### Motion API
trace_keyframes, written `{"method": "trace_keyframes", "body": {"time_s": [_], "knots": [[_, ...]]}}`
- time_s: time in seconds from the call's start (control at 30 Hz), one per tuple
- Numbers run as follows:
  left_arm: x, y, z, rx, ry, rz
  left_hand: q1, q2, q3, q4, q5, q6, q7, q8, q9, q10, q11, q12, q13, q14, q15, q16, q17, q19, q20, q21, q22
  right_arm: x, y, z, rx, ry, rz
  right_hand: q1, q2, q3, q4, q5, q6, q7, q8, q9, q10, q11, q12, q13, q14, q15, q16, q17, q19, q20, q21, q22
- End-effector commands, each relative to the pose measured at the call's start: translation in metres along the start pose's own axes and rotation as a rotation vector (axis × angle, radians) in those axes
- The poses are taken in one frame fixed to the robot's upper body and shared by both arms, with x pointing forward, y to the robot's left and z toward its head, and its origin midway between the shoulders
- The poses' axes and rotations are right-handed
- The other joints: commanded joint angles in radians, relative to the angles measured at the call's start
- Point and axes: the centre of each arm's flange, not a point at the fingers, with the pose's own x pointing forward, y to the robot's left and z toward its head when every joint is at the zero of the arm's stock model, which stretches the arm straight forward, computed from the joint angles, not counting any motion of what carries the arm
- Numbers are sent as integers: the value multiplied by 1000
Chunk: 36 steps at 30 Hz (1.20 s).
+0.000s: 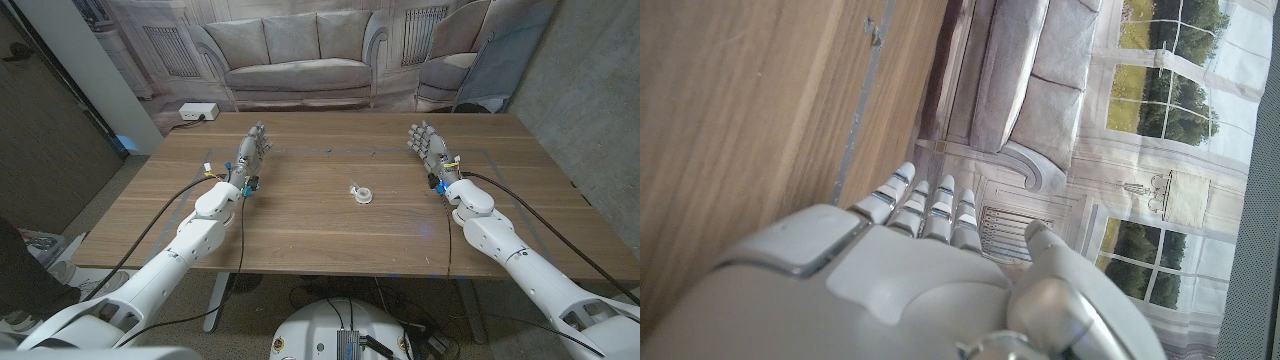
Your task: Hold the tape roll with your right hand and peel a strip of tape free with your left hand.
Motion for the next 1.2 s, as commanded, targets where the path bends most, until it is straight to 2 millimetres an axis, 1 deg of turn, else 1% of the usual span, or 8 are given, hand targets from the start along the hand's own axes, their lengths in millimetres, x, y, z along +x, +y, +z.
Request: {"method": "trace_keyframes", "body": {"time_s": [0.03, 0.1, 0.23, 0.43, 0.5, 0.57, 0.87, 1.2], "knots": [[4, -4, -3, 16, 19, -9, -1, 87, 9, -1, 8, -221, -4, 7, 5, -148, -9, 8, 4, -160, -34, 7, 3, -147, -60, 5, 3, -3, 1, 1, 7, -7, -41, 24, 27, 7, -14, 2, 17, 9, 6, 2, 21, 10, 12, 3, 25, -11, 5, 2, 12, -57, 5, 4], [6, -4, -3, 13, 24, -18, -1, 87, 10, -1, 8, -219, -6, 8, 5, -147, -9, 9, 4, -159, -34, 8, 3, -147, -58, 5, 3, -4, 2, 2, -2, -7, -44, 53, 14, 15, -44, -6, 29, 15, 7, 2, 38, 23, 15, 3, 50, 29, 5, 2, 23, -22, 6, 3], [7, -5, -3, 20, 21, -17, -2, 82, 10, -4, 9, -208, -15, 12, 5, -142, -8, 10, 4, -154, -35, 9, 3, -143, -52, 6, 3, -6, 3, 4, -30, -5, -36, 81, 3, 22, -74, -12, 42, 16, 8, 3, 55, 41, 18, 4, 87, 59, 10, 3, 38, 11, 7, 3], [8, -6, -4, 15, 33, -28, 3, 61, 10, -17, 8, -174, -38, 21, 5, -126, 2, 14, 4, -130, -16, 15, 1, -116, -17, 10, 1, -11, 4, 9, -104, 5, -10, 100, -15, 22, -100, -13, 62, 1, 12, 3, 62, 46, 18, 4, 102, 77, 7, 4, 37, 54, 3, 3], [9, -6, -3, 21, 29, -30, 5, 58, 10, -20, 8, -158, -49, 25, 5, -121, 21, 15, 4, -122, -1, 15, 1, -108, -7, 11, 1, -12, 5, 11, -133, 6, -2, 104, -19, 21, -106, -12, 65, -3, 13, 3, 64, 46, 19, 5, 108, 84, 7, 4, 36, 64, 1, 3], [10, -6, -4, 16, 30, -32, 7, 57, 11, -21, 8, -151, -56, 26, 5, -120, 24, 15, 4, -119, 3, 15, 1, -107, -4, 10, 1, -14, 6, 14, -169, 6, 4, 113, -25, 22, -118, -11, 68, 2, 12, 4, 71, 52, 20, 5, 114, 92, 7, 5, 39, 78, 1, 3], [13, -8, -5, 15, 35, -48, 11, 54, 12, -24, 7, -126, -65, 31, 6, -100, 33, 20, 5, -100, 10, 19, 1, -94, 8, 10, 0, -22, 12, 27, -329, 11, 24, 128, -28, 25, -137, -9, 90, -5, 17, 4, 89, 51, 25, 5, 132, 95, 8, 6, 43, 95, -1, 3], [14, -9, -5, 20, 36, -53, 15, 51, 13, -27, 6, -119, -69, 29, 7, -90, 41, 22, 5, -91, 14, 19, 1, -85, 22, 10, 0, -31, 17, 38, -544, 52, 29, 141, -25, 28, -151, -7, 111, -6, 20, 4, 102, 48, 27, 6, 140, 88, 6, 6, 46, 97, -3, 4]]}}
